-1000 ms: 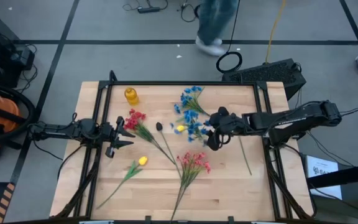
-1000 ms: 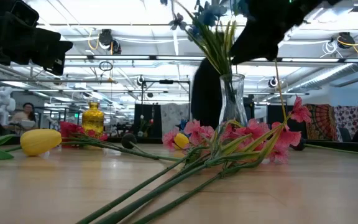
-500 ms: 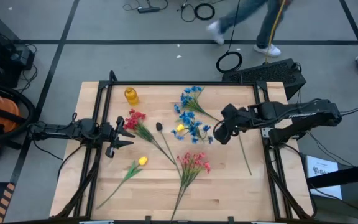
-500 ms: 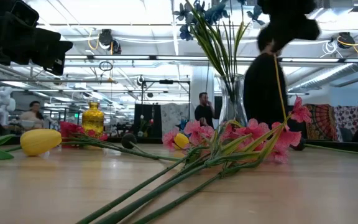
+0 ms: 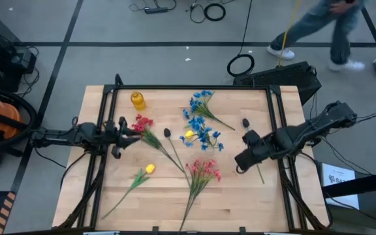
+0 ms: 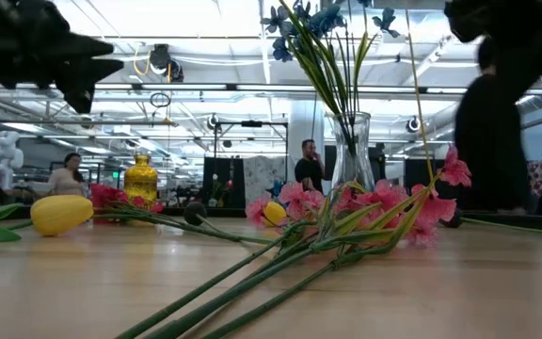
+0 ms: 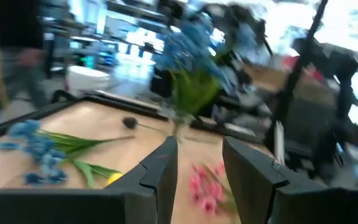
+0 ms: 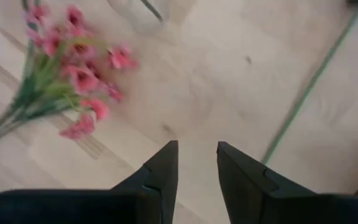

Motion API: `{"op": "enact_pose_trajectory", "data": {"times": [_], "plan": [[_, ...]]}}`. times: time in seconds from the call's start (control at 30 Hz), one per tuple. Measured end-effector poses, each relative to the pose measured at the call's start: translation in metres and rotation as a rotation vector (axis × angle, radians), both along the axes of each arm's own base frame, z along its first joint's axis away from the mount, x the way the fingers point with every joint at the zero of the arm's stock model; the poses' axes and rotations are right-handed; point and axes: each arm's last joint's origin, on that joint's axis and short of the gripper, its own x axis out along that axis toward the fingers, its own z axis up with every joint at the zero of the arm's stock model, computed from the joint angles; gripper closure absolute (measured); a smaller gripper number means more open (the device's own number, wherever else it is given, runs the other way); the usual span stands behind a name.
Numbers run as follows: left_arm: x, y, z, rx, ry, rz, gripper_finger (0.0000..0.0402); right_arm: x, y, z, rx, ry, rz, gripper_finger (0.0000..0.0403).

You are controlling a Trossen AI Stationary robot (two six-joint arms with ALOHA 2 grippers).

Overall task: Sort flowers into vase by color
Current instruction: Put the red flowers into the yellow vase

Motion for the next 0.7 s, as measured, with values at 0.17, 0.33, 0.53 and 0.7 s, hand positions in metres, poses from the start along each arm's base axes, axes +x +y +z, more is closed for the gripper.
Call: {"op": "enact_pose_trajectory", "data": {"times": [0.17,0.33,0.53,0.7], "plan": [[-0.003,0.004,0.028,-0.123,-0.017,0.112,0.0268,-0.003,0.011,-0.026,0.040,-0.008,0.002,0.0312],[0.002,0.006,0.064,-0.137,0.043,0.209,0.0268,-0.011,0.011,-0.057,0.102,0.035,0.044,0.0322],[0.027,0.008,0.109,-0.208,0.163,0.375,0.0268,-0.024,0.003,-0.079,0.122,-0.067,0.125,0.0333],[0.062,0.008,0.127,-0.421,0.272,0.525,0.0268,-0.045,-0.012,-0.088,0.106,-0.097,0.173,0.0335]]}}
